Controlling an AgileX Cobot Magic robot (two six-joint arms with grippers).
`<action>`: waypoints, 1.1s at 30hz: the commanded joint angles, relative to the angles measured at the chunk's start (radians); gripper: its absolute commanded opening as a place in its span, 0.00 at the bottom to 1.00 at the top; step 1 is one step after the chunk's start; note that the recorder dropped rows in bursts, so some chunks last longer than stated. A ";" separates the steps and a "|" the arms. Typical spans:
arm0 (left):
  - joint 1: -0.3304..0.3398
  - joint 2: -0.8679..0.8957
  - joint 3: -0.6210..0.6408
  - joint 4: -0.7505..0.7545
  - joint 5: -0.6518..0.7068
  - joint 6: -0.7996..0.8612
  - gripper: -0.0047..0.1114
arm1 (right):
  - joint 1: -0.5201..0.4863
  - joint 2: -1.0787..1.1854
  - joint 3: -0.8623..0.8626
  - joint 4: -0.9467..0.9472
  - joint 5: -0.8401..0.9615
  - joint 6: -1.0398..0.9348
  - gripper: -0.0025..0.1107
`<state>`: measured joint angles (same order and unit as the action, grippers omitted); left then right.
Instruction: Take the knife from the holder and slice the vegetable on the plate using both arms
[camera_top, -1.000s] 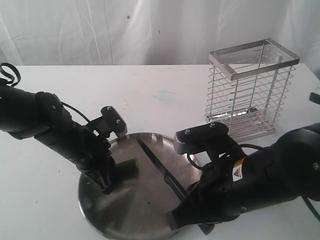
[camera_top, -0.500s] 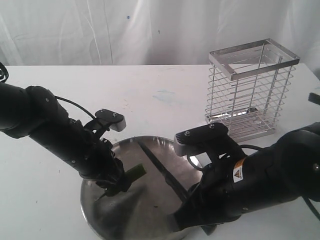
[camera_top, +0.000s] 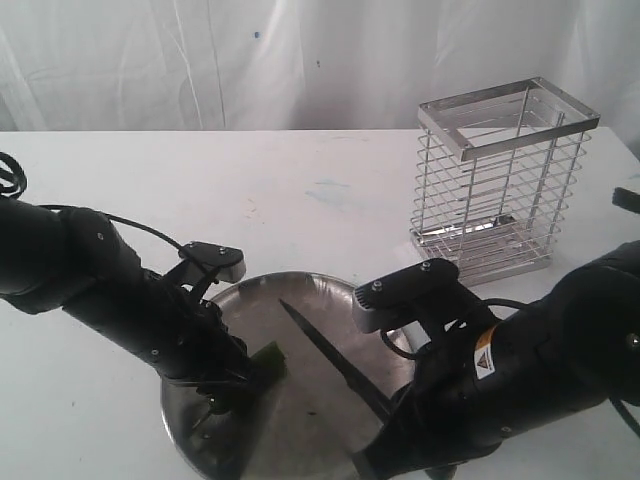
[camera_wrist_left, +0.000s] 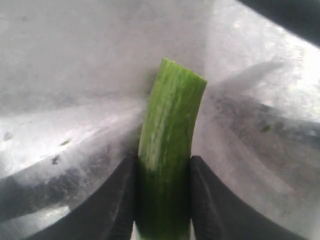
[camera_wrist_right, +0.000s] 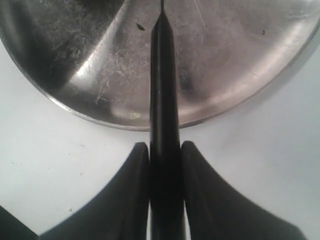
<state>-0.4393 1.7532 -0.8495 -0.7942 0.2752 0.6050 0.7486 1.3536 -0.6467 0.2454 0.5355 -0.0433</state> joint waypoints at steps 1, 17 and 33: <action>-0.005 -0.007 0.029 -0.034 -0.044 -0.037 0.26 | 0.001 0.003 -0.004 -0.016 0.008 0.006 0.02; -0.005 -0.029 0.010 -0.062 -0.031 -0.047 0.55 | 0.001 0.017 -0.023 -0.012 0.024 -0.006 0.02; -0.003 -0.171 0.010 -0.051 -0.069 -0.026 0.55 | 0.049 0.083 -0.033 -0.010 -0.013 0.001 0.02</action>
<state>-0.4424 1.6003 -0.8373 -0.8448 0.1992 0.5750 0.7951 1.4285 -0.6751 0.2371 0.5372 -0.0436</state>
